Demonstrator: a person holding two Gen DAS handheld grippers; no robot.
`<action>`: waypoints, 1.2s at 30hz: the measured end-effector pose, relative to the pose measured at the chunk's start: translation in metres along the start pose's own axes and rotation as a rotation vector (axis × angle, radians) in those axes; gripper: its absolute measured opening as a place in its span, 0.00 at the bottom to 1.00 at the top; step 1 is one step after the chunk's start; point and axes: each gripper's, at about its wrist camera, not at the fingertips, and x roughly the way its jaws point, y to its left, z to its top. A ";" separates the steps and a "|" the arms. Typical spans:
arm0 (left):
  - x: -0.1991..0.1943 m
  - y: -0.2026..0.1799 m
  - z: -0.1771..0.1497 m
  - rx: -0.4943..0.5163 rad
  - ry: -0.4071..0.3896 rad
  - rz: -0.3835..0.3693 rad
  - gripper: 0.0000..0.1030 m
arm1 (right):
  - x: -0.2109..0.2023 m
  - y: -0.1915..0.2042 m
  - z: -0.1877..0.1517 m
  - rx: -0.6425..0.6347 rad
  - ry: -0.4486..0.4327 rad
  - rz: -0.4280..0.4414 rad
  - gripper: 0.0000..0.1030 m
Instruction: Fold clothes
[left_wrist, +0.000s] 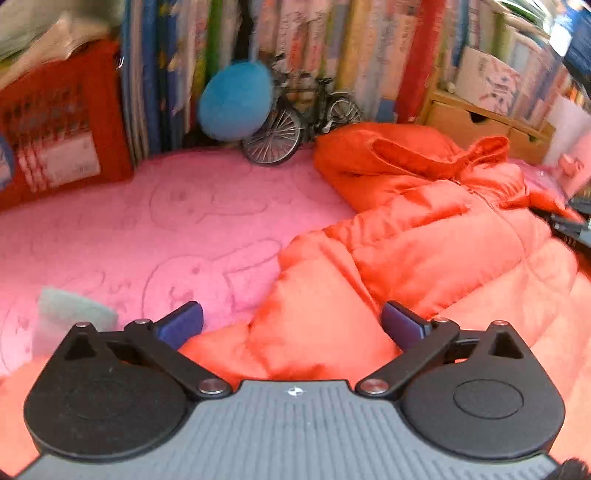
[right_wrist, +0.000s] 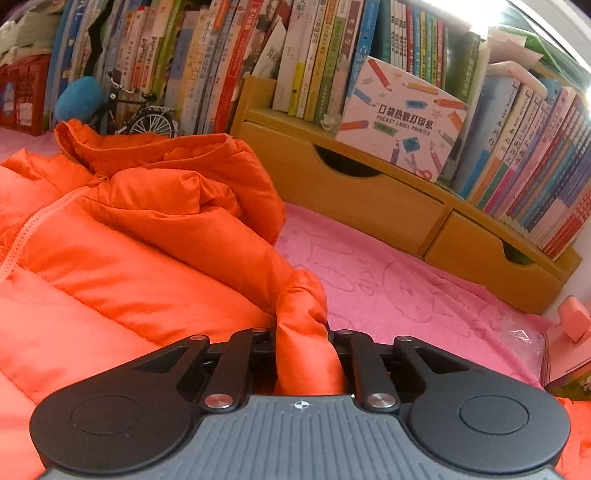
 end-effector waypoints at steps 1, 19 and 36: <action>0.001 -0.005 -0.003 0.009 -0.008 0.010 0.88 | 0.000 0.000 0.000 0.001 0.000 0.001 0.16; -0.031 -0.051 0.011 -0.034 -0.291 0.391 0.01 | -0.062 0.005 0.006 -0.006 -0.126 -0.106 0.08; -0.017 -0.024 -0.030 0.066 -0.001 -0.010 0.80 | -0.027 -0.041 -0.012 0.173 0.008 0.321 0.72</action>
